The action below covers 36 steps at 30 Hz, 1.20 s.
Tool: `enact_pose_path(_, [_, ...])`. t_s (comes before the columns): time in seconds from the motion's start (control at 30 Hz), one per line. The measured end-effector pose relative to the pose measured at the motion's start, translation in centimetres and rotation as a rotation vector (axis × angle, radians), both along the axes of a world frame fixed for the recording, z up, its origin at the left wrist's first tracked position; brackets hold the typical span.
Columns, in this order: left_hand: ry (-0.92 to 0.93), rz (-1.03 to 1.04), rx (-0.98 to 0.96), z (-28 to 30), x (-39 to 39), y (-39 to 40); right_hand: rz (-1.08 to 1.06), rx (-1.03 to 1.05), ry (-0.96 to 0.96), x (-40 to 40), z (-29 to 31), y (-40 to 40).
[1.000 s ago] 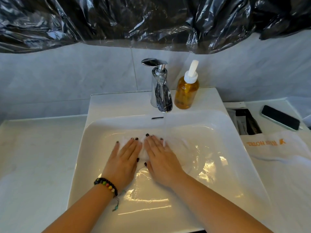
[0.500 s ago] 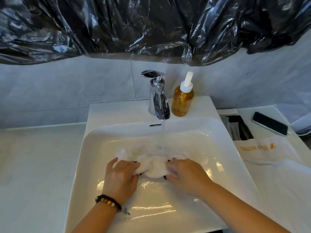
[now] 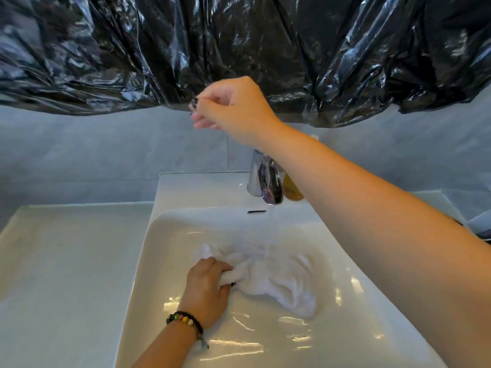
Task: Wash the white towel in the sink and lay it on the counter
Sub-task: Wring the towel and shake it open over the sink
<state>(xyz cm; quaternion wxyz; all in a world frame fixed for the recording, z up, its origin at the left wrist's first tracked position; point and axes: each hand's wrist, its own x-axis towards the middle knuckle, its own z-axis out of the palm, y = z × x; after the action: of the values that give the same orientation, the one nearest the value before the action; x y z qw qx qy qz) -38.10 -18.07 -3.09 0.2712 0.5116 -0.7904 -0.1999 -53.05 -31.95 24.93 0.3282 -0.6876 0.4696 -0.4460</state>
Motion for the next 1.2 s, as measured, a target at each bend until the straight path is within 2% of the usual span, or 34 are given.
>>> enact_pose_path(0.17, [0.042, -0.005, -0.024, -0.3, 0.1, 0.5, -0.097, -0.019, 0.075, -0.7, -3.3, -2.3])
enact_pose_path(0.27, [-0.004, -0.001, -0.037, -0.7, 0.1, 0.7, -0.048, -0.017, 0.124, -0.1, -4.8, -1.6])
enact_pose_path(0.37, [-0.064, -0.010, -0.082, -0.7, -0.1, 1.1, 0.009, -0.149, 0.251, 1.3, -6.0, 0.7])
enact_pose_path(0.5, [-0.228, -0.035, -0.179, -0.2, -0.3, 1.8, -0.006, -0.365, 0.134, 1.0, -8.2, 7.3])
enact_pose_path(0.53, [-0.278, -0.047, -0.201, -0.2, -0.4, 1.7, -0.003, -0.350, 0.164, 0.4, -9.8, 9.4])
enact_pose_path(0.6, [-0.334, -0.076, -0.236, -0.1, -0.6, 1.4, -0.037, -0.172, 0.296, -0.9, -13.4, 13.2])
enact_pose_path(0.7, [-0.323, -0.110, -0.265, 0.2, -1.3, 1.1, -0.039, 0.165, 0.677, -3.2, -19.1, 15.9])
enact_pose_path(0.8, [-0.286, -0.125, -0.279, 0.8, -1.7, 0.8, 0.026, 0.311, 1.008, -4.7, -24.1, 17.3])
enact_pose_path(0.9, [-0.248, -0.072, -0.226, 1.6, -1.2, 0.8, -0.079, 0.150, 1.137, -5.3, -27.1, 18.1])
enact_pose_path(1.0, [-0.171, 0.069, -0.136, 1.8, -0.9, 0.9, -0.133, -0.185, 1.096, -5.7, -28.3, 17.4])
enact_pose_path(1.1, [-0.161, 0.117, -0.227, 1.8, -1.4, 0.8, -0.154, -0.390, 1.041, -6.3, -28.6, 16.4])
enact_pose_path(1.2, [-0.259, -0.001, -0.343, 1.2, -1.7, 0.9, -0.186, -0.436, 0.961, -6.6, -28.3, 16.2])
